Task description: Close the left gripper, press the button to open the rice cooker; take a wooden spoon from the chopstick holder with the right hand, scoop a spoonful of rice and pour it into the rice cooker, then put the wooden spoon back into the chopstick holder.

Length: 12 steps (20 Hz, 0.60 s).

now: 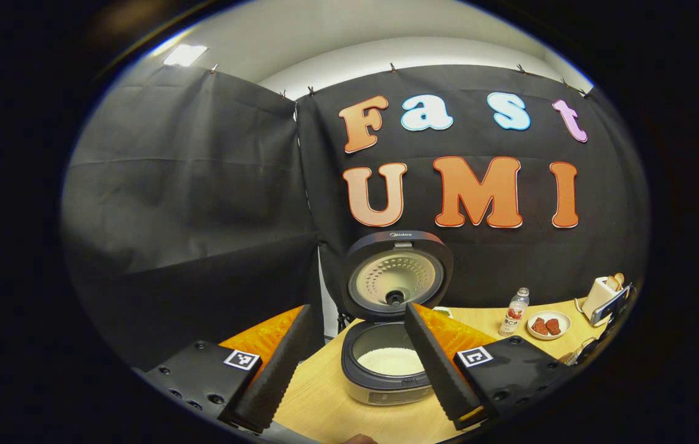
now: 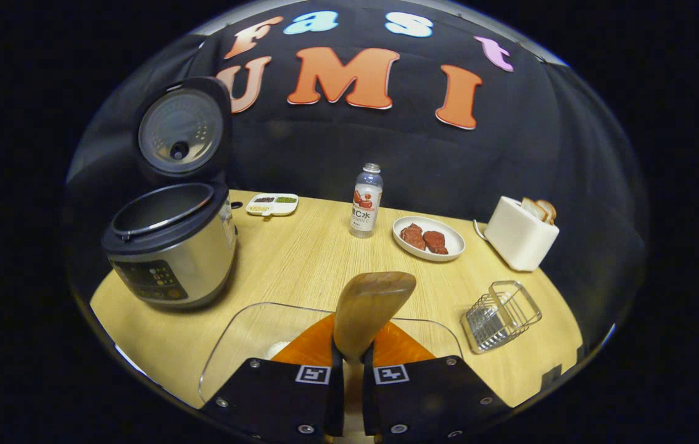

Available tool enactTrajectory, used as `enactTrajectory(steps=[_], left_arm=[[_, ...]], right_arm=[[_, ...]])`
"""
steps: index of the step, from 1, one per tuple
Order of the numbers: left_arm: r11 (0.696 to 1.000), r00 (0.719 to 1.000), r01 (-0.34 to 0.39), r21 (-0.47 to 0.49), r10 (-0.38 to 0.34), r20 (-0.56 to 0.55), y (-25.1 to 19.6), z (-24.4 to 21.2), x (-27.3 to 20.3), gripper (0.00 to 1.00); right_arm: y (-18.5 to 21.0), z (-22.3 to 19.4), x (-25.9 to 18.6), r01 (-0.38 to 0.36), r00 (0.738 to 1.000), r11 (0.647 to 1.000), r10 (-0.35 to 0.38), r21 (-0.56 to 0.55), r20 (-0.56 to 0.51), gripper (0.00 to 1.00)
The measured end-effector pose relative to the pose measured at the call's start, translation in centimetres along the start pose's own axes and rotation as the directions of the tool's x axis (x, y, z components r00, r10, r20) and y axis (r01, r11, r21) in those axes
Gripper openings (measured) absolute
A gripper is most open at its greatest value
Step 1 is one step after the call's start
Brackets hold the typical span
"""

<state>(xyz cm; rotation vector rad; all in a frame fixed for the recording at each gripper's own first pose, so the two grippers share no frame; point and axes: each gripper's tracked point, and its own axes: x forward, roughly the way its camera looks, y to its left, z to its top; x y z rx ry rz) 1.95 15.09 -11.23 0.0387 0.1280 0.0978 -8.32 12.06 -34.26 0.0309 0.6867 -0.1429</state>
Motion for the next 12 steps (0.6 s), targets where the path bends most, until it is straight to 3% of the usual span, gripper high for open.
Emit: enactTrajectory(steps=[3,5,6,7,9,10,11,12], left_arm=[[1.000,1.000,0.011,0.001,-0.011,-0.007,0.3,-0.1,0.3,1.00],[1.000,1.000,0.024,0.016,-0.024,-0.013,0.2,-0.3,0.3,1.00],[0.999,0.999,0.030,0.026,-0.030,-0.015,0.2,-0.3,0.3,0.90],[0.999,0.999,0.036,0.034,-0.036,-0.015,0.2,-0.3,0.3,1.00],[0.998,0.999,0.044,0.045,-0.044,-0.015,0.2,-0.2,0.4,1.00],[0.998,0.999,0.047,0.048,-0.046,-0.019,0.2,-0.3,0.4,0.90],[0.998,0.998,0.050,0.050,-0.049,-0.026,0.2,-0.5,0.4,1.00],[0.997,0.998,0.052,0.053,-0.051,-0.035,0.3,-0.7,0.3,1.00]], right_arm=[[1.6,0.0,0.0,-0.046,0.998,0.987,0.051,0.151,-0.031,0.11],[3.3,-0.6,0.2,-0.082,0.993,0.960,0.103,0.267,-0.065,0.11],[3.7,-0.9,0.0,-0.088,0.990,0.949,0.117,0.304,-0.081,0.11],[4.0,-0.9,0.2,-0.090,0.988,0.935,0.128,0.342,-0.092,0.11],[4.1,-1.0,0.6,-0.082,0.984,0.915,0.137,0.396,-0.113,0.11],[3.9,-1.1,0.8,-0.075,0.982,0.900,0.142,0.430,-0.126,0.11],[3.7,-1.3,0.9,-0.071,0.979,0.878,0.153,0.473,-0.137,0.11],[3.7,-1.4,1.1,-0.069,0.975,0.853,0.168,0.517,-0.148,0.11]])
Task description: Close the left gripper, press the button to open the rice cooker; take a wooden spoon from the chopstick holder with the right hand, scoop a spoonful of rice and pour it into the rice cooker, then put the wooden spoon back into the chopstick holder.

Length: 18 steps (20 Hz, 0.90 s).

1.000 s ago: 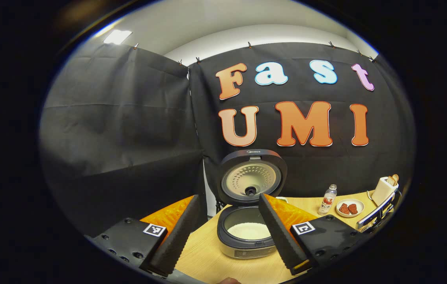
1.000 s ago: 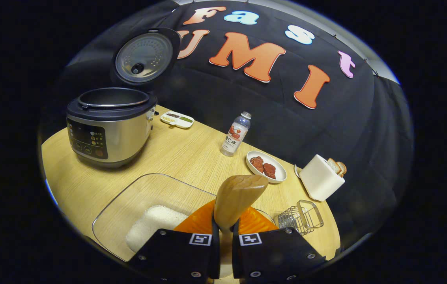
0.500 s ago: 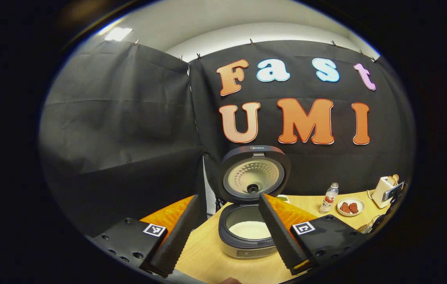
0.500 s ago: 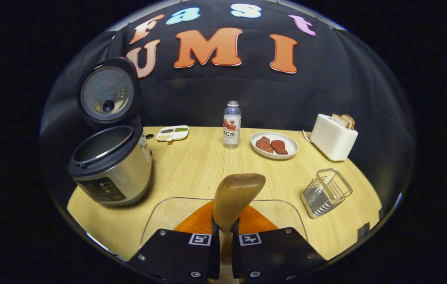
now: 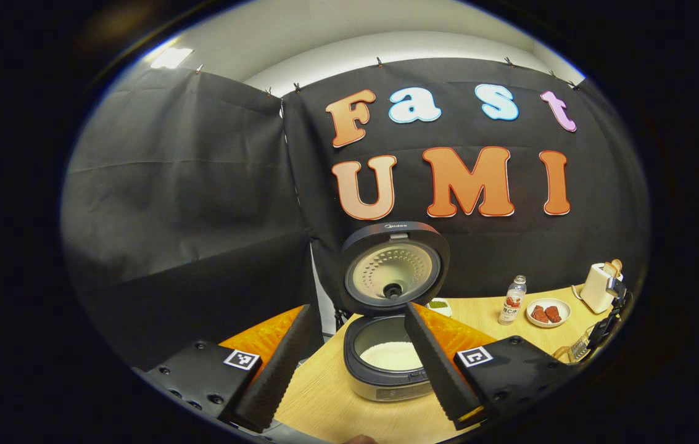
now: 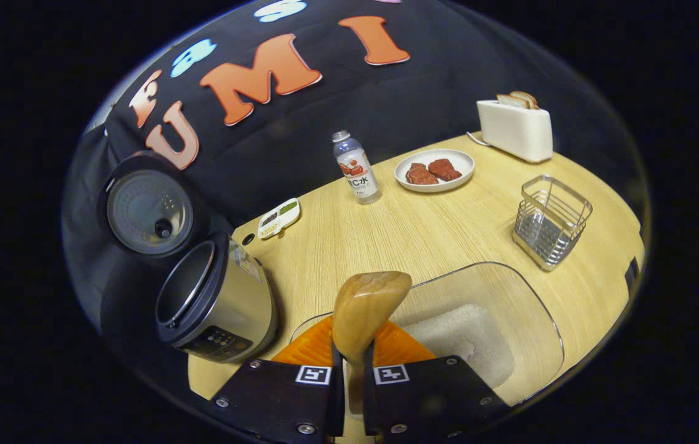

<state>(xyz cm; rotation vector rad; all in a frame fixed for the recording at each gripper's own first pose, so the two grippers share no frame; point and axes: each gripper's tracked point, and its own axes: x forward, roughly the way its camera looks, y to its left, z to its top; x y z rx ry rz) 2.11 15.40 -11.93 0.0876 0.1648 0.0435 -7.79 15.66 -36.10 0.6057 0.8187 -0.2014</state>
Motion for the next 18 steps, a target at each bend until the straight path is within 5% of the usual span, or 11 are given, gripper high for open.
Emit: enactTrajectory(steps=[9,13,14,17,18], left_arm=[[0.998,0.998,0.058,0.041,-0.056,-0.036,-2.1,0.1,-0.2,1.00],[0.995,0.996,0.088,0.054,-0.086,-0.032,-3.9,0.7,-0.5,1.00],[0.994,0.995,0.096,0.056,-0.094,-0.028,-4.3,0.9,-0.5,0.90],[0.991,0.993,0.120,0.050,-0.120,-0.015,-5.9,1.5,-0.7,1.00],[0.991,0.992,0.125,0.045,-0.125,-0.009,-6.3,1.7,-0.7,0.90]], right_arm=[[-1.1,1.0,-0.1,-0.161,0.983,0.961,0.176,0.225,-0.048,0.11],[-2.4,2.1,-1.0,-0.234,0.966,0.926,0.255,0.295,-0.033,0.11],[-2.6,2.8,-1.4,-0.252,0.962,0.916,0.272,0.313,-0.023,0.11],[-3.2,5.3,-2.6,-0.310,0.944,0.871,0.329,0.380,0.018,0.11],[-3.3,6.2,-3.0,-0.329,0.937,0.852,0.347,0.407,0.031,0.11]])
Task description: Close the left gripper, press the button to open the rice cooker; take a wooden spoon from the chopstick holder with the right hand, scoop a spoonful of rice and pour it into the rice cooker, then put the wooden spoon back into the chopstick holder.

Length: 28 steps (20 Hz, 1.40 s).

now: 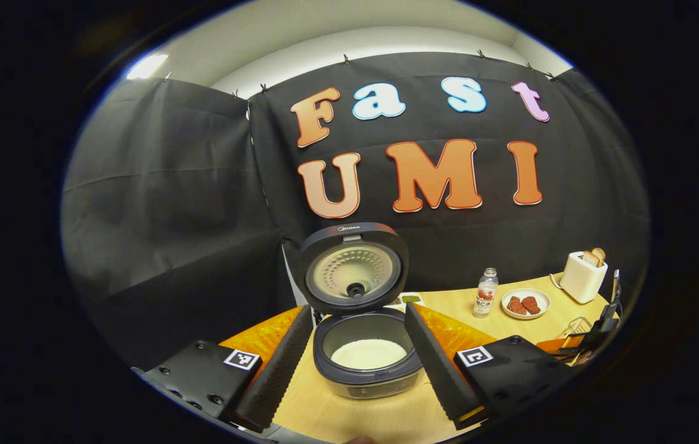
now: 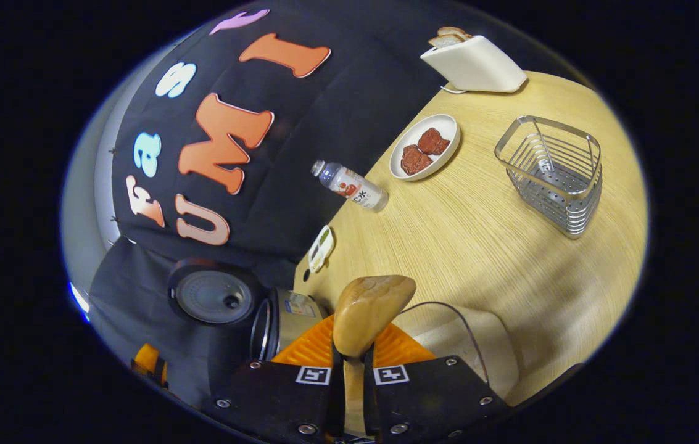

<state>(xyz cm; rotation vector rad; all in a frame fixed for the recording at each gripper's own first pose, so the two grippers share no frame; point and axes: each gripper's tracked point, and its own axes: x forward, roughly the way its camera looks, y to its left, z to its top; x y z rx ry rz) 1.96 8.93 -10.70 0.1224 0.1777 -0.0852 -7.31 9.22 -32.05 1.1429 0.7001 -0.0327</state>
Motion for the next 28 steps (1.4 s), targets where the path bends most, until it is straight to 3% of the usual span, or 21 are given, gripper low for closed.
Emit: enactTrajectory(steps=[6,7,8,10,12,13,18,20,22,28], left_arm=[[0.999,0.999,-0.011,-0.030,0.012,0.032,-1.2,0.9,-0.6,0.90],[0.999,0.999,-0.018,-0.036,0.019,0.040,-1.1,1.1,-0.8,1.00],[0.999,0.998,-0.024,-0.045,0.026,0.051,-1.1,1.3,-1.1,0.90],[0.998,0.996,-0.038,-0.057,0.042,0.072,-0.8,1.7,-1.5,0.90],[0.996,0.993,-0.063,-0.070,0.070,0.097,0.0,2.2,-2.0,0.90],[0.994,0.991,-0.076,-0.080,0.084,0.106,0.5,2.3,-2.3,1.00],[0.977,0.974,-0.172,-0.128,0.188,0.123,4.8,2.1,-3.6,0.90],[0.966,0.967,-0.209,-0.150,0.228,0.116,6.5,1.5,-4.2,0.95],[0.957,0.961,-0.238,-0.164,0.257,0.105,7.9,0.8,-4.7,1.00],[0.937,0.946,-0.305,-0.170,0.319,0.063,11.9,-1.4,-5.3,0.99]], right_arm=[[3.6,4.2,-2.2,-0.136,0.991,0.978,0.134,0.156,0.024,0.11],[4.5,4.6,-2.6,-0.156,0.988,0.973,0.154,0.171,0.023,0.07],[5.5,4.9,-2.6,-0.174,0.985,0.968,0.174,0.179,0.016,0.11],[8.2,5.5,-2.6,-0.216,0.976,0.959,0.220,0.185,-0.001,0.11],[11.4,5.8,-2.8,-0.264,0.962,0.945,0.273,0.192,-0.020,0.11],[13.2,5.8,-3.0,-0.290,0.953,0.937,0.301,0.193,-0.031,0.11],[21.7,3.8,-2.4,-0.397,0.901,0.900,0.419,0.182,-0.108,0.11],[24.8,2.7,-1.5,-0.429,0.878,0.882,0.458,0.194,-0.140,0.11],[27.1,1.5,0.0,-0.438,0.866,0.879,0.469,0.190,-0.173,0.11],[31.5,-2.2,4.8,-0.444,0.849,0.880,0.473,0.169,-0.235,0.11]])
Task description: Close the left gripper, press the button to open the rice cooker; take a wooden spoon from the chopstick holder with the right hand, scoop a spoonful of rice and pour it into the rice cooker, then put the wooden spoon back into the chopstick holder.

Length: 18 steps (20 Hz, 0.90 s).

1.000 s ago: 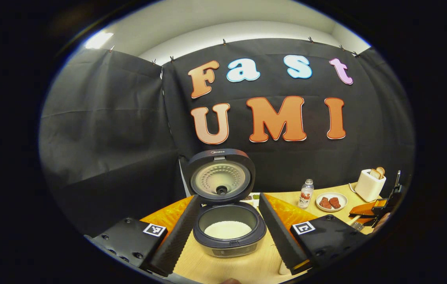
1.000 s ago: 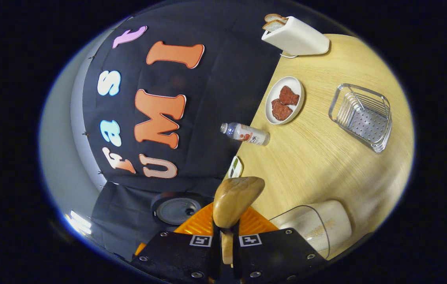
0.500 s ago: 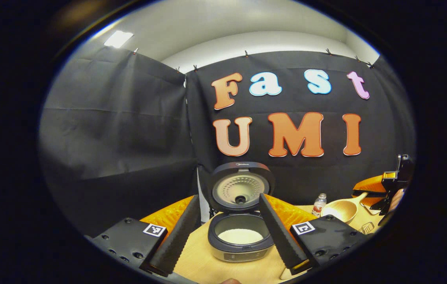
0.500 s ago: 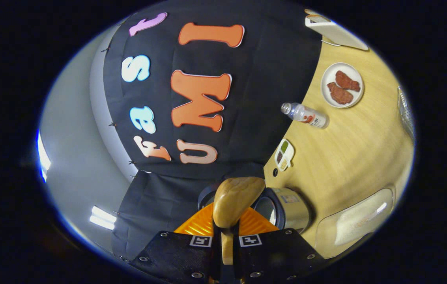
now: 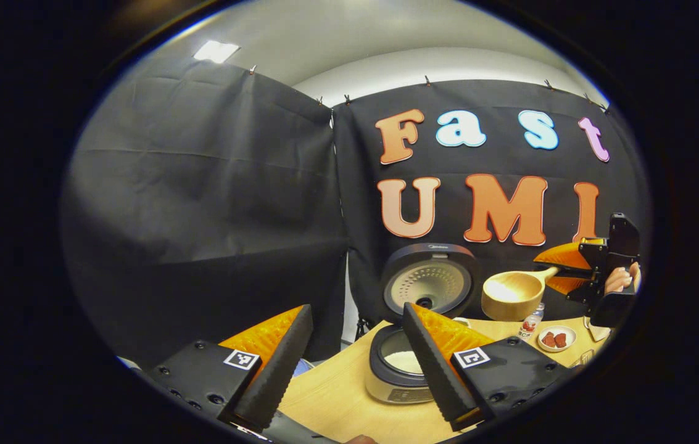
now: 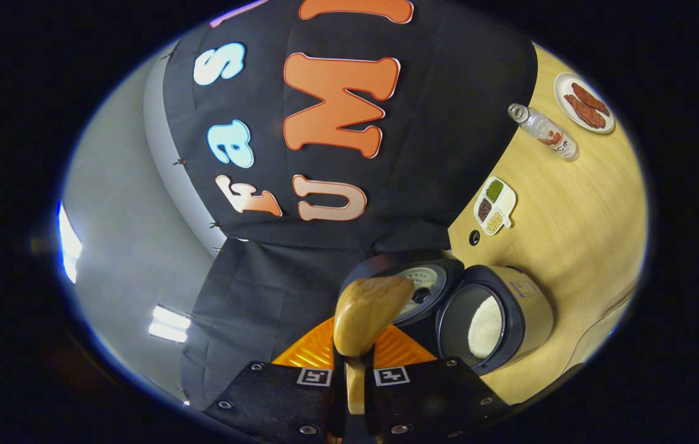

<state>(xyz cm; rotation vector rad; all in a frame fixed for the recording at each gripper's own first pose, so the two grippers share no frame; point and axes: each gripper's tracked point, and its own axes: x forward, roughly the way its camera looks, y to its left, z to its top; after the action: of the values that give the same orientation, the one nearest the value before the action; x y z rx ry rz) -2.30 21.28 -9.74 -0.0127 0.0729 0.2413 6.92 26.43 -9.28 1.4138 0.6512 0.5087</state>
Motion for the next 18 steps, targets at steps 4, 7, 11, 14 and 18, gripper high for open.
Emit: enactTrajectory(steps=[4,7,11,14,18], left_arm=[[1.000,0.999,0.000,-0.018,-0.001,-0.048,0.8,-1.9,0.8,0.94],[1.000,0.999,0.005,0.017,-0.004,-0.051,0.8,-2.5,1.7,0.98],[0.999,0.998,0.000,0.032,0.003,-0.068,1.5,-3.4,2.3,0.98],[0.999,0.995,-0.015,0.035,0.019,-0.094,2.2,-4.1,2.8,0.91],[0.998,0.993,-0.024,0.055,0.030,-0.112,2.5,-4.6,2.8,0.98]], right_arm=[[-0.9,-0.5,3.8,0.036,0.999,0.999,-0.036,-0.027,-0.001,0.11],[-2.0,-0.6,6.2,0.071,0.997,0.995,-0.071,-0.063,-0.001,0.11],[-4.6,-1.1,8.2,0.150,0.988,0.977,-0.151,-0.152,0.002,0.11],[-6.3,-2.0,9.7,0.212,0.976,0.936,-0.215,-0.282,0.019,0.11],[-7.4,-3.1,11.6,0.262,0.962,0.829,-0.267,-0.494,0.062,0.11]])
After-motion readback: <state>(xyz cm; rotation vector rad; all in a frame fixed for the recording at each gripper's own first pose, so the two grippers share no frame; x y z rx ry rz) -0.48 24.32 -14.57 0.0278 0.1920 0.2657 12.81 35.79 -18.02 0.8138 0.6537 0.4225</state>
